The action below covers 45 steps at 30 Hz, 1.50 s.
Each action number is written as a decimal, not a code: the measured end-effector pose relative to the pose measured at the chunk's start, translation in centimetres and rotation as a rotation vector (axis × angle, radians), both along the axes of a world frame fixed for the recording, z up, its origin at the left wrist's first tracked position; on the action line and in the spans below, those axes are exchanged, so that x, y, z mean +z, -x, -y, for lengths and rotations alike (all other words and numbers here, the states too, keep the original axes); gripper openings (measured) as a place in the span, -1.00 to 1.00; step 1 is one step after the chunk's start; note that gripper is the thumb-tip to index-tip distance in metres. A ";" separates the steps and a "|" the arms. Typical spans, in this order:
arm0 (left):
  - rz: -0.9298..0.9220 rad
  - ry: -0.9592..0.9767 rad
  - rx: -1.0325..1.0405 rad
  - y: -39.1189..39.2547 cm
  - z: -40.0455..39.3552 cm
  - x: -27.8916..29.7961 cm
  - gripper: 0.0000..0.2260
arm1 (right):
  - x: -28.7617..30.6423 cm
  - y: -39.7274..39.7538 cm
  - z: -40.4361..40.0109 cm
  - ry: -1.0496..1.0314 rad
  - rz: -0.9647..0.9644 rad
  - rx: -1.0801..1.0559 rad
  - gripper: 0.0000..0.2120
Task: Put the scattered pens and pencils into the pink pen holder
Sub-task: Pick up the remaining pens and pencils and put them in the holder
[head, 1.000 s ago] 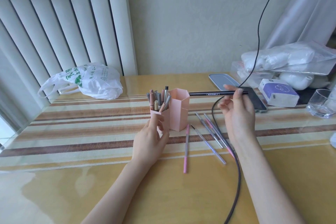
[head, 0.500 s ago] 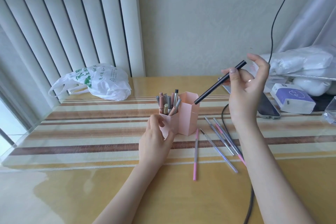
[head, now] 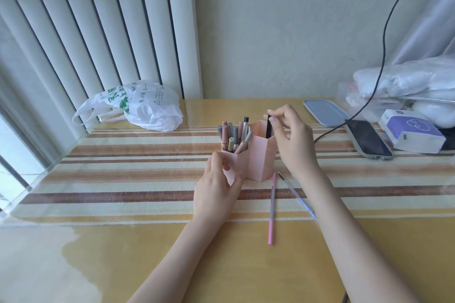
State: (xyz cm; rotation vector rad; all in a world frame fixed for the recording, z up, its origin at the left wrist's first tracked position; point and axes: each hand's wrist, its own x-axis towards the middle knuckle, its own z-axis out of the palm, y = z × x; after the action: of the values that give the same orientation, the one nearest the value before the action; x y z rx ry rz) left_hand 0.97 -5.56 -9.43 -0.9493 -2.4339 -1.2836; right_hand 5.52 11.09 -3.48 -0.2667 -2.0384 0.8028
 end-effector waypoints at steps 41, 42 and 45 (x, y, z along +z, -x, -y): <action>0.647 0.065 -0.476 -4.6 -3.8 0.6 -0.88 | -2.5 -5.4 1.8 0.063 0.980 -0.301 -0.77; 0.645 0.052 -0.490 -4.7 -3.7 0.6 -0.87 | -2.6 -5.4 1.9 0.049 0.970 -0.306 -0.78; 0.630 -0.026 -0.492 -5.0 -3.7 0.6 -0.89 | -3.1 -5.7 1.8 0.076 0.910 -0.251 -0.81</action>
State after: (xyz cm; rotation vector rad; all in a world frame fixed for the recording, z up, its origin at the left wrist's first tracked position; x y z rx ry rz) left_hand 5.93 -1.84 -8.78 -1.3605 -2.7006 -2.0372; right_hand 11.26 9.33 -6.57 -1.0628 -2.7193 0.6523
